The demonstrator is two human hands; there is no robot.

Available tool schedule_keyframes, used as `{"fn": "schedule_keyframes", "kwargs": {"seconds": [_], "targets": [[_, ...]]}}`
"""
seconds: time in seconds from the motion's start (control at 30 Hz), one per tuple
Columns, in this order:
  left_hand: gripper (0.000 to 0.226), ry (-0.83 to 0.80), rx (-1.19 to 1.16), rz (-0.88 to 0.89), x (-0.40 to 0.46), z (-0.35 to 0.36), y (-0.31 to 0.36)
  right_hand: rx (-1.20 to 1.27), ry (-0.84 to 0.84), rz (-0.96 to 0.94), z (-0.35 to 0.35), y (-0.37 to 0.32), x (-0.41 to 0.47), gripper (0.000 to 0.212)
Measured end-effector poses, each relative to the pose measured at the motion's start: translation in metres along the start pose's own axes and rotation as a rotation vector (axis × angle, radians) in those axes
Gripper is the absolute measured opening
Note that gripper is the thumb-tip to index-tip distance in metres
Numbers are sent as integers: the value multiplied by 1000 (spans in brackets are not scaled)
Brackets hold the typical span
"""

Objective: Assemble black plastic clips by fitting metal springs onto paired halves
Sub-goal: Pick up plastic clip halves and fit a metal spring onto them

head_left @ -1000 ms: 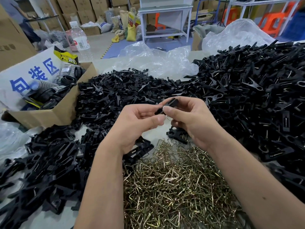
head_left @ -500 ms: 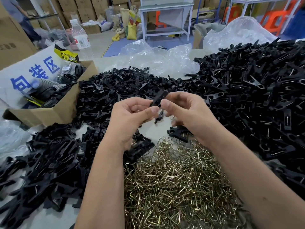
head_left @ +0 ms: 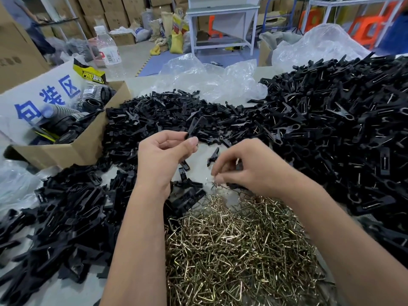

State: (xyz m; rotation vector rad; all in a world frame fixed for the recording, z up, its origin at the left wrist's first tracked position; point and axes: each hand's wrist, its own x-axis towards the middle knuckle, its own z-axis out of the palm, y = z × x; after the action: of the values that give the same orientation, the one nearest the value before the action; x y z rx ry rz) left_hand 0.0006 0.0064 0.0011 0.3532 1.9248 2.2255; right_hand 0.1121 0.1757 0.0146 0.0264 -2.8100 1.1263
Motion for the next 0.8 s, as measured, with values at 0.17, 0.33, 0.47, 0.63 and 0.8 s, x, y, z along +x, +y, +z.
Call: {"fn": "schedule_keyframes", "kwargs": {"seconds": [0.17,0.33,0.47,0.63,0.8], "targets": [[18,15,2,0,0,-2,0,331,59,38,-11,0,-2,14],[21,0,19,5,1,-4,0,605,-9,110,-11,4,-3,17],[22,-7,35,-1,1,-5,0,508,-101,64,-14,7,-5,25],[22,-6,30,1,0,-5,0,277,-48,77,-11,12,-2,14],[21,-13,14,-2,0,-5,1,551,-419,69,-19,10,-8,21]]}}
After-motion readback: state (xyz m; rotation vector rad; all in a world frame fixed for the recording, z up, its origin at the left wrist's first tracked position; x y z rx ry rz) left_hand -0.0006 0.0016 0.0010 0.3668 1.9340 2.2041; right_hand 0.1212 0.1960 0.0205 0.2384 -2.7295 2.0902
